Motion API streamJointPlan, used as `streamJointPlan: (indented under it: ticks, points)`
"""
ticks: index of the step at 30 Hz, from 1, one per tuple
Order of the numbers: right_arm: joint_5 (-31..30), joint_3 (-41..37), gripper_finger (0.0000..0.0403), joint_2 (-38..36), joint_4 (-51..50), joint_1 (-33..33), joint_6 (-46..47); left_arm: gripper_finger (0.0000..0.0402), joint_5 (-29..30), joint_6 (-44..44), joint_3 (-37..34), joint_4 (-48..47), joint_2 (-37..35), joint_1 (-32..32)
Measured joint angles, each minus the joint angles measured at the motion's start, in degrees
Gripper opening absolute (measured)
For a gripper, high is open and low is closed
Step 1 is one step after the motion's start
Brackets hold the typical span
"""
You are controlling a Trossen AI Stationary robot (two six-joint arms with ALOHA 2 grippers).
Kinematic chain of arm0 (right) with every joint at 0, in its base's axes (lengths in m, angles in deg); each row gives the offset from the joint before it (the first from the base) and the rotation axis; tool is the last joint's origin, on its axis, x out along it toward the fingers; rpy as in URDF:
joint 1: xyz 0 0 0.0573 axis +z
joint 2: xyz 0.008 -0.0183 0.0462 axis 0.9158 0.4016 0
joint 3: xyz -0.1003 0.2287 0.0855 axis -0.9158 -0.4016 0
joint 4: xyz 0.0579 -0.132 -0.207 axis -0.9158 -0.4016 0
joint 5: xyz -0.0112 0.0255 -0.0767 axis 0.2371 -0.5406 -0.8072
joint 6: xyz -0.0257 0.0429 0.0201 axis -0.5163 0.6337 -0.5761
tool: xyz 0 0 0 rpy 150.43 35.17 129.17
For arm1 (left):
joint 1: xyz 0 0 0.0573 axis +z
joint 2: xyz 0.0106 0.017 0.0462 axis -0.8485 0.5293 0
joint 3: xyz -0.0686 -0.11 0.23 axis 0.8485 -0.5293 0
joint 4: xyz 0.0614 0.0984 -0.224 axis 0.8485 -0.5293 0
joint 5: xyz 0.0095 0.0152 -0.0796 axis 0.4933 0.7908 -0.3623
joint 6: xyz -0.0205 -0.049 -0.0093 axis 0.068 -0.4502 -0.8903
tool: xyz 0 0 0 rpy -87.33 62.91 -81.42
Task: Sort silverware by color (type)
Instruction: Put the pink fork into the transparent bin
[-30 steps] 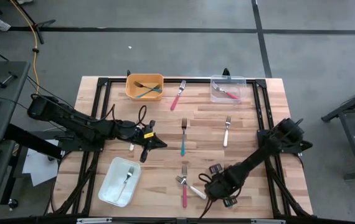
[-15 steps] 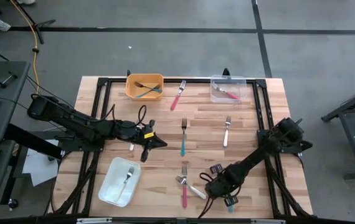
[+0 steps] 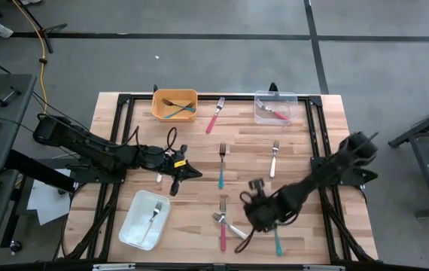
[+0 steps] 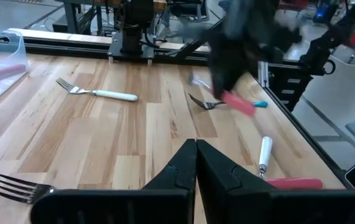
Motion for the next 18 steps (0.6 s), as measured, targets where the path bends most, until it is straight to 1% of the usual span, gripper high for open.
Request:
streamJointPlan:
  ticks: [2, 4, 7, 10, 12, 13, 16, 18]
  points:
    - [-9.63, -1.81, 0.0030, -3.86, 0.19, -0.71, 0.01, 0.0001, 0.02, 0.46, 0.00, 0.02, 0.00, 0.00]
    - [-21.25, -5.09, 0.0030, -8.20, 2.37, -1.64, 0.74, 0.0001, 0.02, 0.59, 0.00, 0.09, 0.00, 0.00]
    - [-40.32, -12.71, 0.0030, -15.11, 9.98, -3.50, 3.34, 0.0001, 0.29, 0.78, 0.00, 0.14, 0.00, 0.00]
    - [-55.64, -22.08, 0.0030, -21.73, 19.76, -7.08, 6.08, 0.0000, 0.48, 0.98, 0.00, 0.17, 0.00, 0.00]
    - [-61.71, -27.61, 0.0030, -25.94, 25.02, -10.60, 8.42, 0.0000, 0.48, 1.00, 0.00, 0.16, 0.00, 0.00]
    - [-63.67, -30.00, 0.0030, -27.86, 27.42, -12.48, 10.00, 0.0000, 0.48, 1.00, 0.00, 0.16, 0.00, 0.00]
    - [-67.80, -35.85, 0.0030, -33.00, 32.96, -18.11, 14.31, 0.0000, 1.08, 1.03, 0.00, 0.16, 0.00, 0.00]
    - [-69.32, -39.07, 0.0030, -35.63, 35.12, -21.81, 17.64, 0.0000, 1.31, 1.48, 0.00, 0.28, 0.00, 0.00]
